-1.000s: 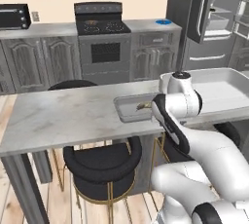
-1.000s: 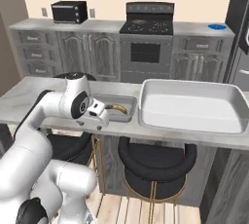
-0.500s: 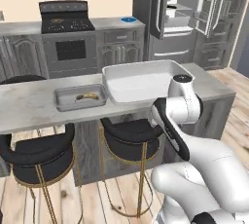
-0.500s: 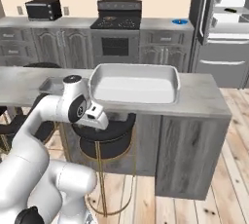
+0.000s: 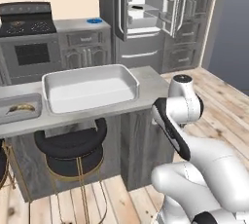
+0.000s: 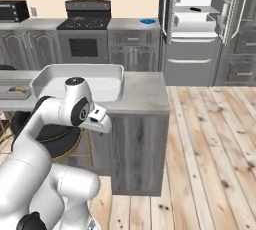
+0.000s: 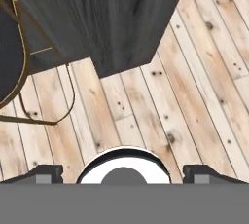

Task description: Place the cold items (banana and cucumber) from the fridge in one tupperware on the dining counter. Place the warm items (hot dog and kebab skewer) in the stove area in another tupperware.

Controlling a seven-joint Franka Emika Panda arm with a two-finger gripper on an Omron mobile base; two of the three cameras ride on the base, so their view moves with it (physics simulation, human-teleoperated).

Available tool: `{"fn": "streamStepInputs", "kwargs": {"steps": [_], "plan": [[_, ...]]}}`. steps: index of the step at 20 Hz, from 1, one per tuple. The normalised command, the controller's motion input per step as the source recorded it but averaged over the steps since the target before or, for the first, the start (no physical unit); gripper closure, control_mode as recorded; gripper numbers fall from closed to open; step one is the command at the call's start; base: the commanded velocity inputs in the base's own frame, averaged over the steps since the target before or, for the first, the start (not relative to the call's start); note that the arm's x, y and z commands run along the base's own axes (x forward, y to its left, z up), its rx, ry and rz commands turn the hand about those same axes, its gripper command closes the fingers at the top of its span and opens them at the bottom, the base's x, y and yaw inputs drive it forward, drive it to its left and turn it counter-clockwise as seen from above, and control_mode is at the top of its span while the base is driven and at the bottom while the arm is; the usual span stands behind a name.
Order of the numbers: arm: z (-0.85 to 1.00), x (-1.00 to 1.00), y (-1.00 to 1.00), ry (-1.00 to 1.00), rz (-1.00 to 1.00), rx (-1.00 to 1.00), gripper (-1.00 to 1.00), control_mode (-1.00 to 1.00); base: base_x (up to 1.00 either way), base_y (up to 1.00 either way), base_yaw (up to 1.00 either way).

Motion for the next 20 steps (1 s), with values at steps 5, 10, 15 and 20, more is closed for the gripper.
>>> {"fn": "streamStepInputs", "kwargs": {"steps": [5, 10, 15, 20], "plan": [[0.0, 0.0, 0.0, 0.0, 0.0, 0.0, -1.0, 1.0, 0.15, -1.0, -0.09], [0.0, 0.0, 0.0, 0.0, 0.0, 0.0, -1.0, 1.0, 0.33, -1.0, -0.07], [0.0, 0.0, 0.0, 0.0, 0.0, 0.0, -1.0, 1.0, 0.56, -1.0, -0.05], [0.0, 0.0, 0.0, 0.0, 0.0, 0.0, -1.0, 1.0, 0.99, -0.83, 0.01]]}}
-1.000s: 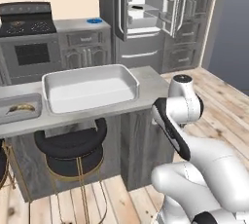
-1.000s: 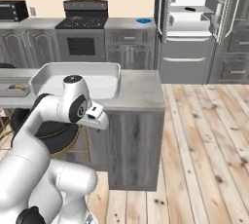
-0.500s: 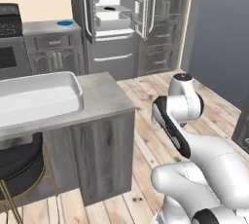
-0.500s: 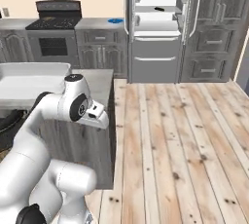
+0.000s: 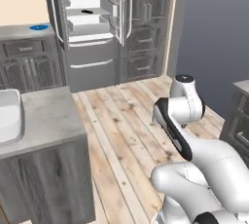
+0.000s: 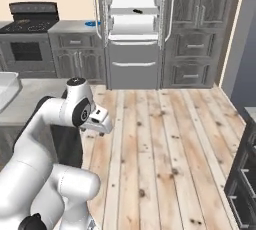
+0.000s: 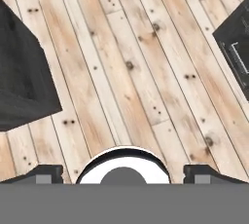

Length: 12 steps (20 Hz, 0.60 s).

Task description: Place the cold items (banana and cucumber) from the fridge in one tupperware on the dining counter. Place the warm items (hot dog and kebab skewer) in the stove area in another tupperware.

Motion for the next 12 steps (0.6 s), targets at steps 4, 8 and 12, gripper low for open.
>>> {"fn": "streamStepInputs", "kwargs": {"steps": [4, 8, 12], "plan": [[0.0, 0.0, 0.0, 0.0, 0.0, 0.0, -1.0, 1.0, 1.0, -0.45, 0.15], [0.0, 0.0, 0.0, 0.0, 0.0, 0.0, -1.0, 1.0, 1.0, -0.81, 0.16], [0.0, 0.0, 0.0, 0.0, 0.0, 0.0, -1.0, 1.0, 1.0, -0.82, 0.21]]}}
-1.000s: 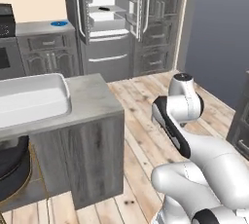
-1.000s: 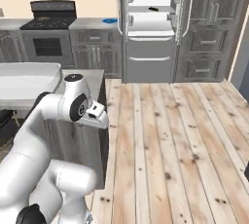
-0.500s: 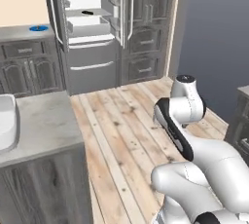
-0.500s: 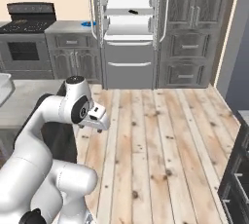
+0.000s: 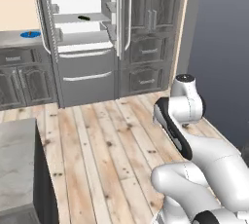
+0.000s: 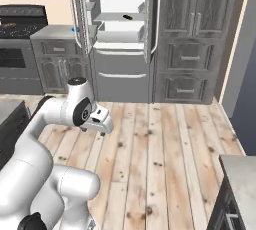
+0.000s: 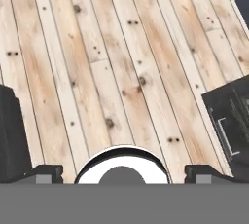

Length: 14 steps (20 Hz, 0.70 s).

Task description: Place the cold items (banana and cucumber) from the fridge in one tupperware on the dining counter. Place the warm items (hot dog and kebab skewer) in the stove area in another tupperware.

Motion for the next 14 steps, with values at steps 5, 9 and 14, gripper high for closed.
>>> {"fn": "streamStepInputs", "kwargs": {"steps": [5, 9, 14], "plan": [[0.0, 0.0, 0.0, 0.0, 0.0, 0.0, -1.0, 1.0, 1.0, 0.07, 0.11], [0.0, 0.0, 0.0, 0.0, 0.0, 0.0, -1.0, 1.0, 1.0, 0.33, 0.12], [0.0, 0.0, 0.0, 0.0, 0.0, 0.0, -1.0, 1.0, 1.0, 0.31, 0.14]]}}
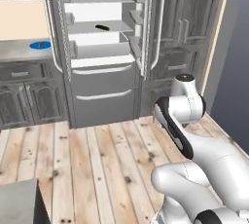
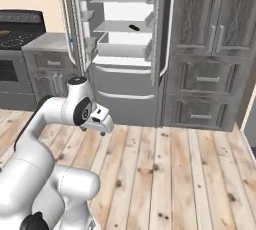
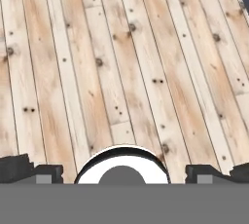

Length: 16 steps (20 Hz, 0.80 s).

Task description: Place the cold items (banana and cucumber) from the fridge in one tupperware on the dining counter. Place the warm items (hot dog and kebab skewer) in the stove area in another tupperware.

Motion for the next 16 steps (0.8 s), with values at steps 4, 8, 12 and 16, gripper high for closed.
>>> {"fn": "streamStepInputs", "kwargs": {"steps": [4, 8, 12, 16], "plan": [[0.0, 0.0, 0.0, 0.0, 0.0, 0.0, -1.0, 1.0, 1.0, 0.16, 0.14], [0.0, 0.0, 0.0, 0.0, 0.0, 0.0, -1.0, 1.0, 1.0, 0.08, 0.09], [0.0, 0.0, 0.0, 0.0, 0.0, 0.0, -1.0, 1.0, 1.0, 0.0, 0.03], [0.0, 0.0, 0.0, 0.0, 0.0, 0.0, -1.0, 1.0, 1.0, 0.14, 0.0]]}}
